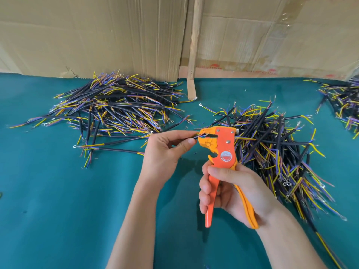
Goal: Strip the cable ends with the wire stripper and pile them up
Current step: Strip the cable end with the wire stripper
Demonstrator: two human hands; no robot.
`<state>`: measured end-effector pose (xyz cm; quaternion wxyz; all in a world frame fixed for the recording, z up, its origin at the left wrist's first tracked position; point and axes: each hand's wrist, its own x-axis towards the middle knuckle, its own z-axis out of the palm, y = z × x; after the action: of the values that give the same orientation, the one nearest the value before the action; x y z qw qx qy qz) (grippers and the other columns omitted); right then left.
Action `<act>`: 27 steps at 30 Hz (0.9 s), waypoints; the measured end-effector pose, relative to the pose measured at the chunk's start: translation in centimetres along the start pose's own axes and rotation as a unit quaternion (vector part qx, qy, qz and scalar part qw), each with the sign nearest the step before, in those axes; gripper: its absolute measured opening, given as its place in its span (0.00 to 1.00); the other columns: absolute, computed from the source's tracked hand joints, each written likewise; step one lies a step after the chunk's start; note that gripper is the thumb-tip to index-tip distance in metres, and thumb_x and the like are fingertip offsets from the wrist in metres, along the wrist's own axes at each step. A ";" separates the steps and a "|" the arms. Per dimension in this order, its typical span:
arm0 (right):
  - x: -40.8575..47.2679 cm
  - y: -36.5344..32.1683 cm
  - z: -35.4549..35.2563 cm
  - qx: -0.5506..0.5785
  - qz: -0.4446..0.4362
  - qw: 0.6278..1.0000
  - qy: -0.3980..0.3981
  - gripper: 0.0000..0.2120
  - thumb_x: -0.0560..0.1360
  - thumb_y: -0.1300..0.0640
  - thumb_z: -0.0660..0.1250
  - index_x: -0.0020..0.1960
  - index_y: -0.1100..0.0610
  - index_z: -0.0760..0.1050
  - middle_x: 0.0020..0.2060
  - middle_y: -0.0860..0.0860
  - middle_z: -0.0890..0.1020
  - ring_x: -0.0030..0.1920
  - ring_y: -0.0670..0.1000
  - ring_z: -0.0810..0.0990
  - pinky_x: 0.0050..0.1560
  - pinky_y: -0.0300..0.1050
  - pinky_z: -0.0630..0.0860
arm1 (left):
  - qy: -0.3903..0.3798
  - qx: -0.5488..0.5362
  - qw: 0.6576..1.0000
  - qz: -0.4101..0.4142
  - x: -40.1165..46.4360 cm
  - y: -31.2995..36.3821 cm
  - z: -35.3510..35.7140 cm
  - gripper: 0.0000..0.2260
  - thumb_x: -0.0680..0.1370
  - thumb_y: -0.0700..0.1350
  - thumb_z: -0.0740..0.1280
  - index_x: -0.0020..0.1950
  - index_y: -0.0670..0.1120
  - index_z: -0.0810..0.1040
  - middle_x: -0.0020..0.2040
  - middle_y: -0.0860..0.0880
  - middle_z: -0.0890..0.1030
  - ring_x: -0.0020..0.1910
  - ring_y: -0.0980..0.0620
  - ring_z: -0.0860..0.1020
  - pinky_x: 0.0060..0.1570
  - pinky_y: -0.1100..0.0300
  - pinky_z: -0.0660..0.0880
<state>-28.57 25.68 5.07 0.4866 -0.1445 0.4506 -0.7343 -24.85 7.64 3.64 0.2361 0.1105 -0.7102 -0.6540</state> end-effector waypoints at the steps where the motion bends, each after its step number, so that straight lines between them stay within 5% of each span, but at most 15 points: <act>1: 0.0 0.0 0.0 -0.001 -0.001 1.000 0.001 0.18 0.66 0.53 0.82 0.46 0.61 0.78 0.35 0.61 0.77 0.32 0.60 0.78 0.36 0.56 0.80 | 0.001 0.002 1.000 0.001 0.0 0.0 0.0 0.09 0.76 0.39 0.74 0.50 0.53 0.87 0.38 0.58 0.85 0.37 0.60 0.77 0.39 0.69 0.71; 10: -0.2 -0.2 -0.4 0.014 -0.008 1.000 -0.011 0.19 0.66 0.52 0.82 0.46 0.62 0.79 0.35 0.61 0.77 0.32 0.60 0.78 0.36 0.56 0.80 | 0.012 0.003 1.000 -0.003 0.1 -0.2 0.0 0.08 0.76 0.39 0.75 0.50 0.51 0.88 0.42 0.50 0.87 0.37 0.57 0.76 0.39 0.68 0.72; 27: -0.2 0.0 0.1 0.001 0.009 1.000 0.025 0.09 0.73 0.55 0.73 0.40 0.59 0.77 0.31 0.59 0.74 0.28 0.58 0.75 0.31 0.52 0.77 | 0.011 0.008 1.000 0.001 0.0 0.1 0.3 0.08 0.76 0.39 0.75 0.48 0.52 0.87 0.36 0.57 0.84 0.35 0.57 0.75 0.36 0.68 0.70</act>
<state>-28.42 25.78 5.12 0.4819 -0.1214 0.4634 -0.7337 -24.97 7.93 3.71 0.2435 0.1189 -0.7126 -0.6471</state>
